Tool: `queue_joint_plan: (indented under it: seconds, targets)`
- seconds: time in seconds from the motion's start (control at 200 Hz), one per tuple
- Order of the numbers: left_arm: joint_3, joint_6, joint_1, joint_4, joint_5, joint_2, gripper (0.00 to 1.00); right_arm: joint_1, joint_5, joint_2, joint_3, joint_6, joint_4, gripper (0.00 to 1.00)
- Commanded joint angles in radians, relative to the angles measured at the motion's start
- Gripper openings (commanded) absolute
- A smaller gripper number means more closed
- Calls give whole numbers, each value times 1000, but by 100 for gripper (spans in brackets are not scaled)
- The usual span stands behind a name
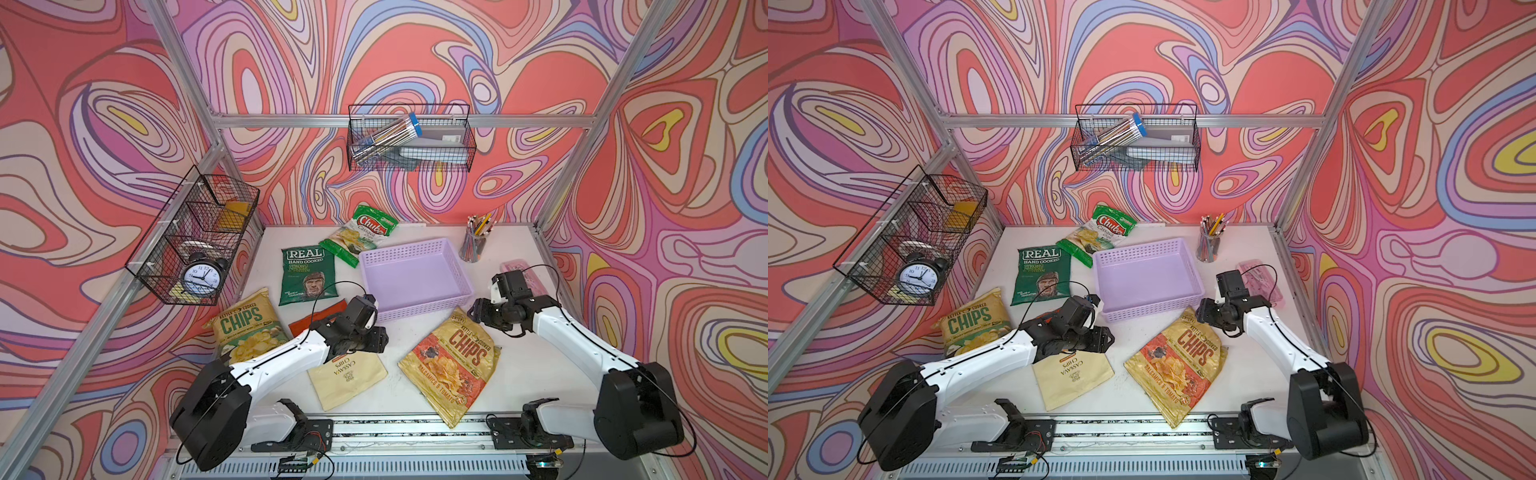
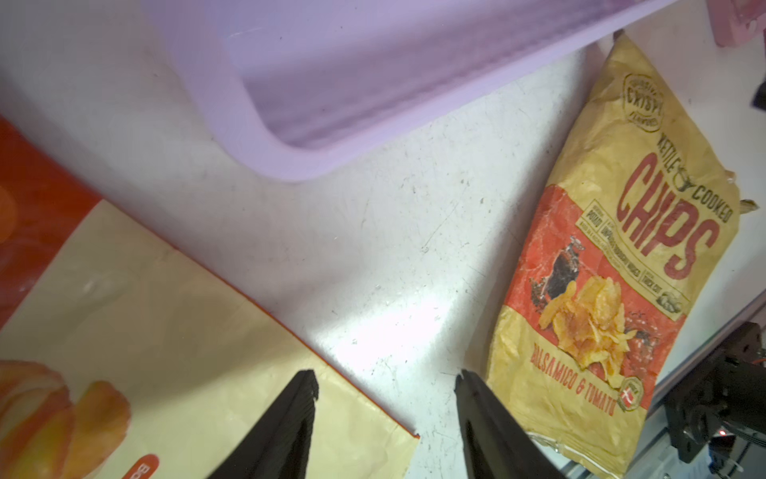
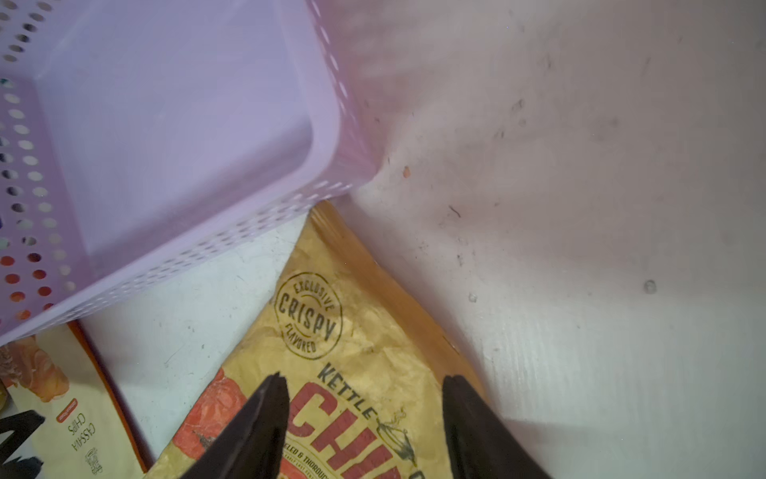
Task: Put the potato chips into the basket
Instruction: Pick up the potato chip from the center of the board.
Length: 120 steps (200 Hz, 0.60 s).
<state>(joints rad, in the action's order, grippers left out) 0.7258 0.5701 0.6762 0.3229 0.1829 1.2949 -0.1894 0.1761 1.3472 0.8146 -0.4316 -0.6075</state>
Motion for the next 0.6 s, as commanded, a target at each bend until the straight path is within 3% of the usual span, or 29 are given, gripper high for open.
queue_joint_plan:
  seconds: [0.0, 0.215, 0.416, 0.596]
  targets:
    - [74, -46, 3, 28, 80, 35, 61, 1, 25, 80, 4, 2, -4, 55]
    - [151, -138, 3, 59, 108, 55, 62, 1, 17, 200, 12, 24, 48, 48]
    - [177, -170, 3, 89, 75, 43, 63, 1, 30, 224, 2, 45, 36, 0]
    - [186, -190, 3, 107, 29, -16, 65, 2, -45, 129, -5, 57, -24, 0]
